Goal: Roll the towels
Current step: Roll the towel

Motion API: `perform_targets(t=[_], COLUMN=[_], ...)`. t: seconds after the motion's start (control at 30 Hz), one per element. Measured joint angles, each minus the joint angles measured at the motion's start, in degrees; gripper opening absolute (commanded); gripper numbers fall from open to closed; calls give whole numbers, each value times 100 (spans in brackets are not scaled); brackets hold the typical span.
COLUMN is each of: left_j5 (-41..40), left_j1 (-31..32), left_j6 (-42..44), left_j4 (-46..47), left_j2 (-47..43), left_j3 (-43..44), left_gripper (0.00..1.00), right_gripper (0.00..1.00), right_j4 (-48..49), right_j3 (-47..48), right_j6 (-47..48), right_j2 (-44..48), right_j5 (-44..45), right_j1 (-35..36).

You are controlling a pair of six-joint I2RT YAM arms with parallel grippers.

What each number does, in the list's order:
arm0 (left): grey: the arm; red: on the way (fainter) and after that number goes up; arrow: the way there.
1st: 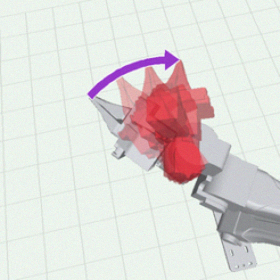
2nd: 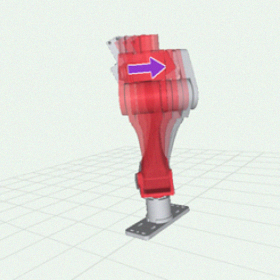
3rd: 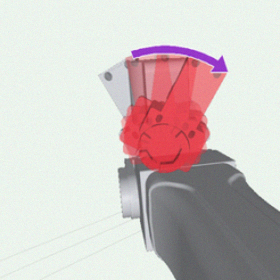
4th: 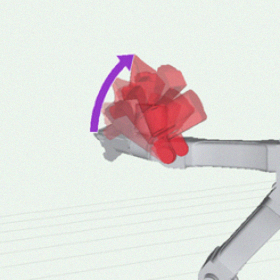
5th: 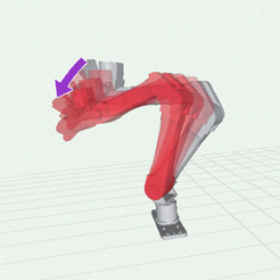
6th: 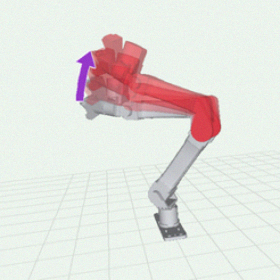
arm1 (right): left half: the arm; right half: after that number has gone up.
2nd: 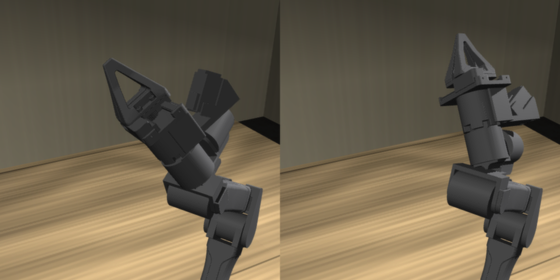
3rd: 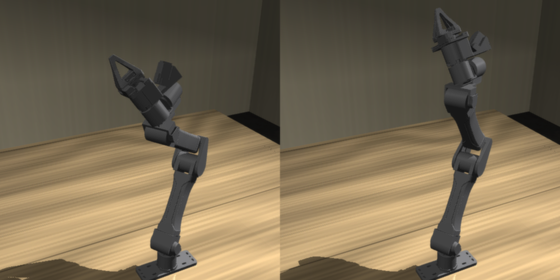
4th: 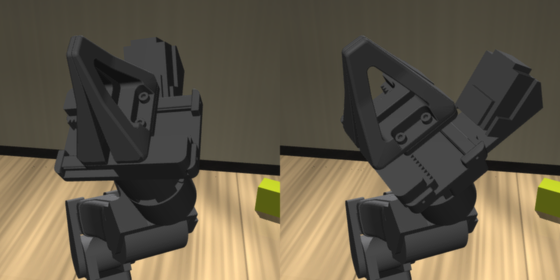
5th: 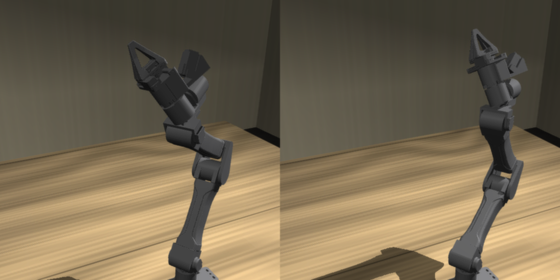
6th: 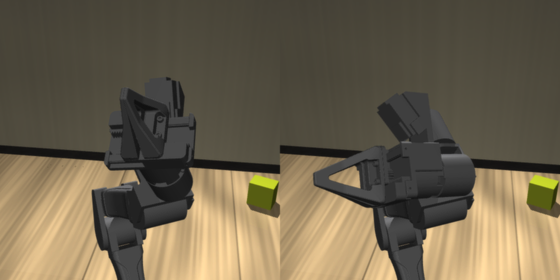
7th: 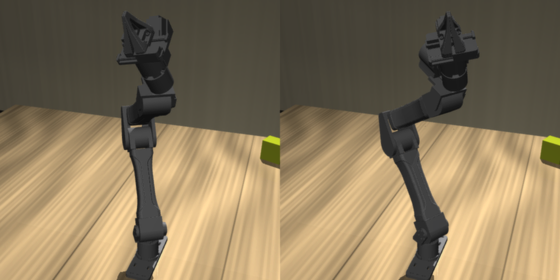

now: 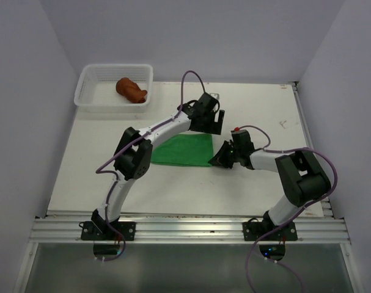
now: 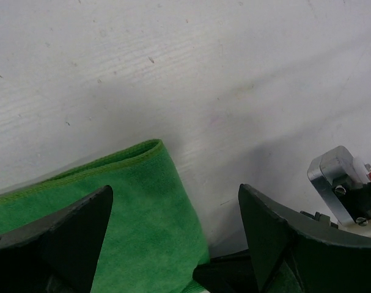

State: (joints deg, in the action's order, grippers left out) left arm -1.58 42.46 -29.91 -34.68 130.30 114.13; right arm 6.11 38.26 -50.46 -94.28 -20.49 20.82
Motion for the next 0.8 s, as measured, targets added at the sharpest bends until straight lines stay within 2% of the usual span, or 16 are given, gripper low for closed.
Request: perform_targets(t=[0.4,0.7,0.8], left_j5=[9,-37,-74], left_j1=[140,140,140], left_j6=[-737,-874,-885], left_j4=[-39,-109,-144], left_j2=[308,717,837], left_j3=[107,280,463], left_gripper=[68,65,60], right_gripper=[0,0,0], right_j4=[175,214,262], right_j3=[-68,-72,-96], right_j6=[-13,-7,11], right_j2=[17,11,11], right_j5=[33,42,44], right_j1=[0,2,2])
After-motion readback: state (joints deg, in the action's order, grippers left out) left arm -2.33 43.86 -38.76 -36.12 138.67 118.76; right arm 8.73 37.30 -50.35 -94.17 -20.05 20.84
